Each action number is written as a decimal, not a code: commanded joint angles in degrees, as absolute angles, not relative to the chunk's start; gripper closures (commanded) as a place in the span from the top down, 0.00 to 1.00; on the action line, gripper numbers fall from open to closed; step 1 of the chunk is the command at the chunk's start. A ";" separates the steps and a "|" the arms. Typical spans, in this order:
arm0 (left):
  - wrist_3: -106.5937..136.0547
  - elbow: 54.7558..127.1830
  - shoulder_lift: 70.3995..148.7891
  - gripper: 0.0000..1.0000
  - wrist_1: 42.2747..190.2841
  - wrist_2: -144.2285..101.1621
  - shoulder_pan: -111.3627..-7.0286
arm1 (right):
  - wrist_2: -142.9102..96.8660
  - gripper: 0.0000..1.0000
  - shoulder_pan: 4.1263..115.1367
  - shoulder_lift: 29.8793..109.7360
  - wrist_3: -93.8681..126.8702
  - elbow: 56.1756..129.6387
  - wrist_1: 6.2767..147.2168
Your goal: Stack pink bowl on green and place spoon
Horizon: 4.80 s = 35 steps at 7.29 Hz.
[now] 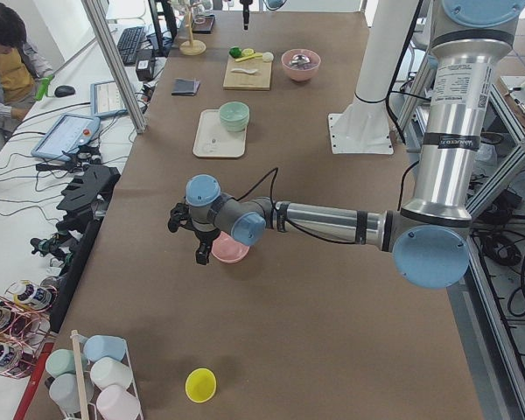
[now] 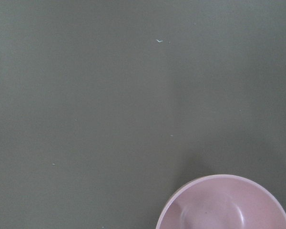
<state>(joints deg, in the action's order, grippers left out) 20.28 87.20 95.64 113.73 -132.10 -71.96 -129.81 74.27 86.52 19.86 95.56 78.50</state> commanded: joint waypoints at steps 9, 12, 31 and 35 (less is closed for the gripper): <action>20.39 85.61 96.94 0.97 113.55 -131.92 -71.81 | -127.80 0.92 58.11 75.95 51.21 90.54 72.51; 20.30 85.61 96.94 0.97 113.55 -131.92 -71.81 | -125.25 0.70 55.55 73.21 52.64 86.49 72.60; 26.89 74.81 102.74 0.97 114.95 -131.84 -69.01 | -127.88 0.00 57.39 65.60 59.66 88.95 76.61; 26.54 76.80 101.78 0.89 114.18 -138.47 -67.32 | -127.79 0.00 56.78 61.08 65.65 89.47 78.13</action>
<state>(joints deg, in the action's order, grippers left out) 26.74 75.25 102.28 114.66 -133.87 -67.35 -127.80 56.94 61.65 64.34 89.30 78.03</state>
